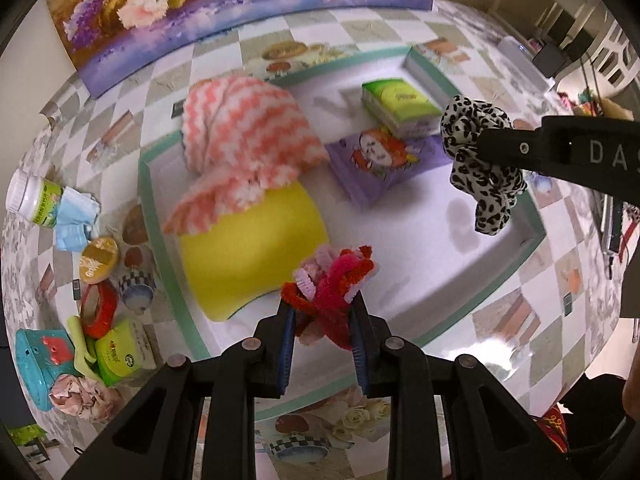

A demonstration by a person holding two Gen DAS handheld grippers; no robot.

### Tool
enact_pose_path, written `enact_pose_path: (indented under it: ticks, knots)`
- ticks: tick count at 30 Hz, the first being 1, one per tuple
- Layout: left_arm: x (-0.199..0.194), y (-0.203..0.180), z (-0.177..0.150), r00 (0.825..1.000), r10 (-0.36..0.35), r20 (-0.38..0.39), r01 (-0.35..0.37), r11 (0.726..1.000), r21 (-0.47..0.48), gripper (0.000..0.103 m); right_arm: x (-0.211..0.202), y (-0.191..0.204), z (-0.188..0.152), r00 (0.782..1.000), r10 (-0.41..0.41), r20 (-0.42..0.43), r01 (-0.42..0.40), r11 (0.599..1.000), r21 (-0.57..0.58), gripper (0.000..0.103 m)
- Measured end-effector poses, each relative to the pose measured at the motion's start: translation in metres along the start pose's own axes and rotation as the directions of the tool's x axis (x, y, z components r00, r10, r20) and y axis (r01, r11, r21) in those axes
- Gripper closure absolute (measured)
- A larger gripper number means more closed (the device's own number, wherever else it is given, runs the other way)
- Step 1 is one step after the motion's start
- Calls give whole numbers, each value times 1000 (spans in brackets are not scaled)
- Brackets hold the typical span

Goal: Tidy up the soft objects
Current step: 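Open both tools to drop the plush toy and scrunchie into the tray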

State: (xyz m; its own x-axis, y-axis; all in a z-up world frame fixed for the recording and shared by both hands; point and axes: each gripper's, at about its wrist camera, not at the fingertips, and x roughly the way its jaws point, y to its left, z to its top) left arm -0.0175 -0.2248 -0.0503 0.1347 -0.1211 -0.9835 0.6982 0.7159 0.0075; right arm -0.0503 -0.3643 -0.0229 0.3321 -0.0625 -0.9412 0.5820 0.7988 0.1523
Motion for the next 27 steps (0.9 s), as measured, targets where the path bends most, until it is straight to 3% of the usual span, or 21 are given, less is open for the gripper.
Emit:
enact_pose_path:
  ticks: [10,12,13,14,16,22,27]
  knots:
    - [15,2,-2,999,-16,-49,15,1000,-27,75,19,-3,-2,998,-25,-60,26,1000,11,75]
    - [12,2,-2,999,-22,-47,20,999,-30,71,13,-4,0,998,-32,-47,33,999,18,68]
    - [10,3,-1,999,-21,-43,20,999,-31,61,9,-5,1,999,-30,-36,30,999,25,66]
    - [6,5,1,999,-20,-34,18,999,-35,49,4,-6,1,999,-28,-25,29,999,30,60]
    - [-7,8,3,1000,-25,4,25,999,-46,42,-6,-7,3,1000,-27,5,26,999,38,57]
    - [-39,24,7,995,-37,95,45,995,-87,36,-46,-5,8,994,-11,108,6,999,45,56]
    - [-56,51,11,989,-16,149,40,987,-159,35,-61,2,9,989,-20,147,15,999,33,57]
